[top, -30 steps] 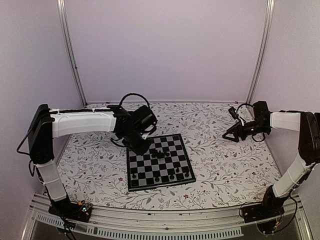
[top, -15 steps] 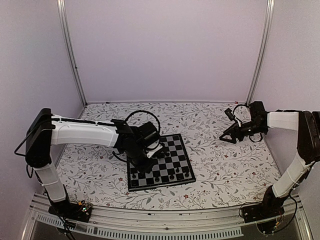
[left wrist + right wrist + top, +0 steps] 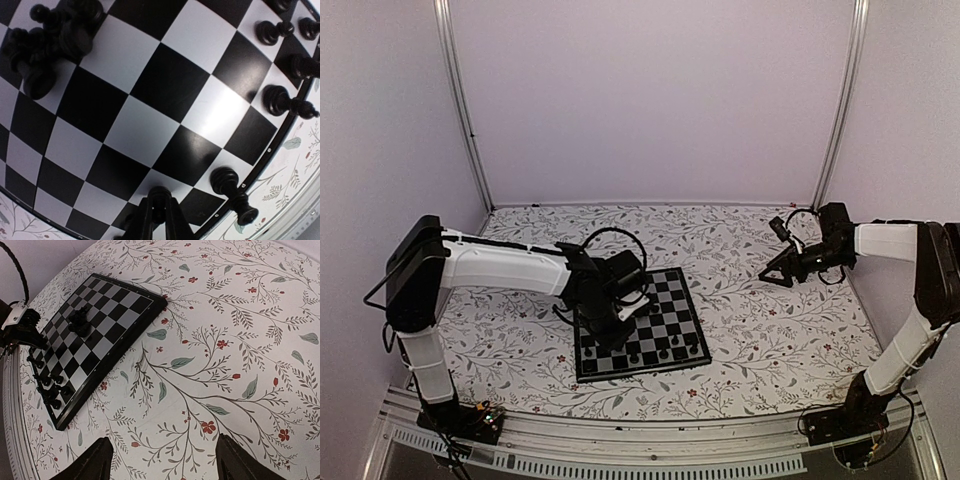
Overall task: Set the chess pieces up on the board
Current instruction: Place the chess piece on the chessboard, then pick up the chess piece from the chessboard.
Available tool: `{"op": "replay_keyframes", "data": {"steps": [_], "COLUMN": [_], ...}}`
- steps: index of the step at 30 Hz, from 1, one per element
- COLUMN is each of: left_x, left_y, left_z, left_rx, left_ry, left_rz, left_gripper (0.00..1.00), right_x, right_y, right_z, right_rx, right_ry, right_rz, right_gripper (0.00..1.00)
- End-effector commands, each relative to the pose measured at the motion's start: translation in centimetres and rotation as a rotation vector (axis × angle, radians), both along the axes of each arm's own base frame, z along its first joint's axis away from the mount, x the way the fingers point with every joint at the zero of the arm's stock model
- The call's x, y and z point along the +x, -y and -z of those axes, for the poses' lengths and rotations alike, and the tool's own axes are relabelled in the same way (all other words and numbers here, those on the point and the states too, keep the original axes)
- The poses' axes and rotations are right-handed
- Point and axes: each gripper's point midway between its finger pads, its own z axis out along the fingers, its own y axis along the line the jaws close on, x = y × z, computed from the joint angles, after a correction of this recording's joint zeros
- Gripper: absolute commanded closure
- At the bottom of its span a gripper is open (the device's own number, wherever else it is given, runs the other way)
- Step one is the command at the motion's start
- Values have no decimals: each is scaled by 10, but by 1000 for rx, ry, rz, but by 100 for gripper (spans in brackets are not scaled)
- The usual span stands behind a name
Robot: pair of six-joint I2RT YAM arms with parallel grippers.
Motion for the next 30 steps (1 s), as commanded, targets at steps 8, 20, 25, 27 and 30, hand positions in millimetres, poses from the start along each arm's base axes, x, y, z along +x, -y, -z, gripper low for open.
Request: {"op": "replay_keyframes", "data": {"steps": [8,20,25,27,30], "left_x": [0,45,84,96,112], "left_y": [6,19,21,22,24], "left_z": [-9,-63,-63,-59,-50], "left_rx": [2,-67,-65,-56,-39], "left_ry": [11,172,205,213,220], "left_rz": [32,-23,-127,-147,-171], "left_gripper": [80,71,74,75,76], "right_x": [3,3,3,3,3], "right_y": [-4,-4,-3,-3,-3], "right_z": [-5,-4,-3,-2,-2], "right_rx": [5,4,1,-1,-5], "right_ry": [10,7,4,4,4], "right_rz": [-17,-19,-19,-19,-19], "right_gripper": [26,26,26,26,26]}}
